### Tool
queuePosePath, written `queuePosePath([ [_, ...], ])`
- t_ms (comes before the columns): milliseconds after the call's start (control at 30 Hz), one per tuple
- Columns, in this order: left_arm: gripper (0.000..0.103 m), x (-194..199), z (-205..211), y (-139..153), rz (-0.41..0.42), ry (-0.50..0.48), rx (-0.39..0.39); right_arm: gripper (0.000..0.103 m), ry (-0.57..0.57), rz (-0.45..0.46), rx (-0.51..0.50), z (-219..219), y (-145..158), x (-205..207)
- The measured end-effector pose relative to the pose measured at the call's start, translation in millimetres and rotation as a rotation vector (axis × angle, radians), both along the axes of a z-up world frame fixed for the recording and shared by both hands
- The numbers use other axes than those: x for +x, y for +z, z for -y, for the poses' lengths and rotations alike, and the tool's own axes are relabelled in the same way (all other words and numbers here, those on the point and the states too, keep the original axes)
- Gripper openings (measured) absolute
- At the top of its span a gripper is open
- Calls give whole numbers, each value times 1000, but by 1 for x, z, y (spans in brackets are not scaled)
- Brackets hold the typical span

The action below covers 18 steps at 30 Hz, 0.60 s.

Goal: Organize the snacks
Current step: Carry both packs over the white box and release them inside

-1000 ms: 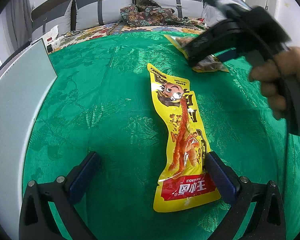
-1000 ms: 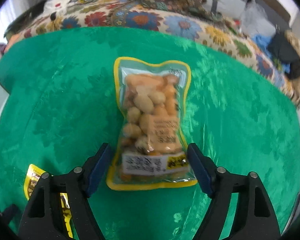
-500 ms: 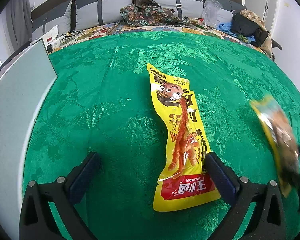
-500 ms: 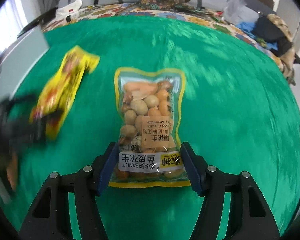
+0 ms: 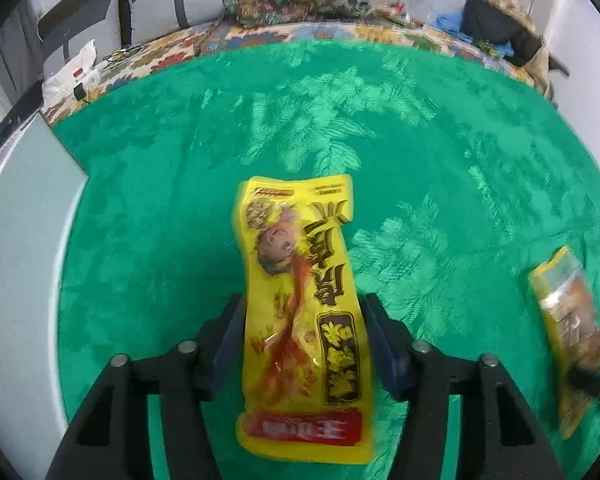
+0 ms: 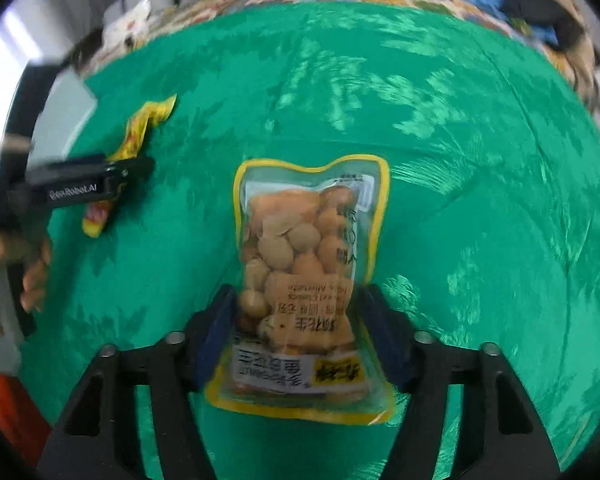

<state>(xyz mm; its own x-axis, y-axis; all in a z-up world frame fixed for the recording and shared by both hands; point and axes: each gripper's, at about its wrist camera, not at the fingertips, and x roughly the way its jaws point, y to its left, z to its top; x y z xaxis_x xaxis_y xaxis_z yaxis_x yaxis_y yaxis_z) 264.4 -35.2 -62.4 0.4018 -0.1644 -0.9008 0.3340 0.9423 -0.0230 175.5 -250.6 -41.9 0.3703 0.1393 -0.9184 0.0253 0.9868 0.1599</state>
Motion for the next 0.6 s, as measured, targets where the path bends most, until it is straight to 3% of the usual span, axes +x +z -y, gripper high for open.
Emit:
queuePosePath([
  [100,42,-15,-17,11,10,-2,-56,58,-93,18,199,26,9,-17],
  [167,42,-26,-36,20,-17,24,-155,58,-137,31,323,36,12,-32],
  [267,42,-50,-54,30,-5,41,-207,58,-166,54,439,39,23,-47],
  [400,42,-75,-82,56,-7,83,-351,58,-141,79,436,21,45,-54],
  [500,42,-102,-120,98,36,115,-477,58,-108,97,452,-1,68,-57],
  [600,42,-122,-170,141,110,156,-539,59,-2,129,459,-49,103,-51],
])
